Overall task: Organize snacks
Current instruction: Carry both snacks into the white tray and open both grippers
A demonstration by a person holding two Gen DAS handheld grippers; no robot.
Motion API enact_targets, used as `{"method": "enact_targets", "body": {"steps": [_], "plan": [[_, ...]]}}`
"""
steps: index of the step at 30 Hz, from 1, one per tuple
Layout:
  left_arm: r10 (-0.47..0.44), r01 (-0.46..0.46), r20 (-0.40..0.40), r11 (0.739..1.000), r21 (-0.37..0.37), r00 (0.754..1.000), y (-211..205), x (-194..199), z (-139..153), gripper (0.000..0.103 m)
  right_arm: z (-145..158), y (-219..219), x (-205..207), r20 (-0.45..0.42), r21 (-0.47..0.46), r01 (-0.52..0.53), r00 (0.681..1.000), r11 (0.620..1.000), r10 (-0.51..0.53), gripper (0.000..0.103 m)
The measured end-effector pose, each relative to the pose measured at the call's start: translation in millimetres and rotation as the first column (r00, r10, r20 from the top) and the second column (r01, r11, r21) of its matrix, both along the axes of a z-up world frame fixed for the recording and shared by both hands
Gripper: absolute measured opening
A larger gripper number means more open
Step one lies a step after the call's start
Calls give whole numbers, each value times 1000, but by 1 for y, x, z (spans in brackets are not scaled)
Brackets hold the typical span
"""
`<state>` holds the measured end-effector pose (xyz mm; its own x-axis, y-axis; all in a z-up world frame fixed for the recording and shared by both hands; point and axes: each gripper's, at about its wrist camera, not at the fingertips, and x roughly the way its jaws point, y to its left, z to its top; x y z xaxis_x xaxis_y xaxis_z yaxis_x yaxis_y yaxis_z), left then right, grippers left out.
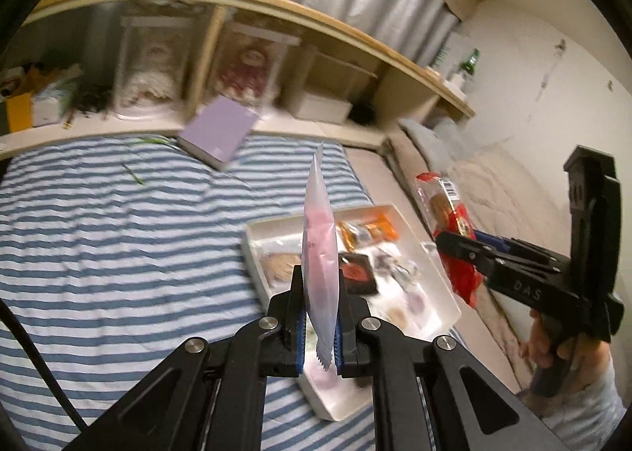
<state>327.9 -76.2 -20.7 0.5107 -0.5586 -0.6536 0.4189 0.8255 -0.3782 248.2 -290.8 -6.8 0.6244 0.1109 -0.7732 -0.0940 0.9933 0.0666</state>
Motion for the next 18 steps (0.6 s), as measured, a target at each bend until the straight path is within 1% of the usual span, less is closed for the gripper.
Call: {"method": "enact_targets", "body": {"steps": [2,6,8,11,14,18], "plan": [[-33,33,-26,999,-3,999,-12,5,-11,10,-9,-13,-1,-15,0,21,1000,1000,-21,35],[-93,93,-58,996,-12,994,-45,16,-29,10,-38,-43,0,-68,-9,78,995,997,-78,35],[-114,113,-65,993,-13,991,-65,23,-39,10,-52,-52,3,-96,-7,99,990,995,-99,35],[-146,147,-98,989,-1,984,-91,34,-56,10,-74,-64,9,-144,-10,122,982,993,-122,35],[-161,165,-127,986,20,979,-111,48,-73,11,-90,-72,14,-170,3,142,975,990,-140,35],[-158,167,-148,984,55,976,-126,67,-92,11,-105,-81,22,-184,11,167,970,986,-162,36]]}}
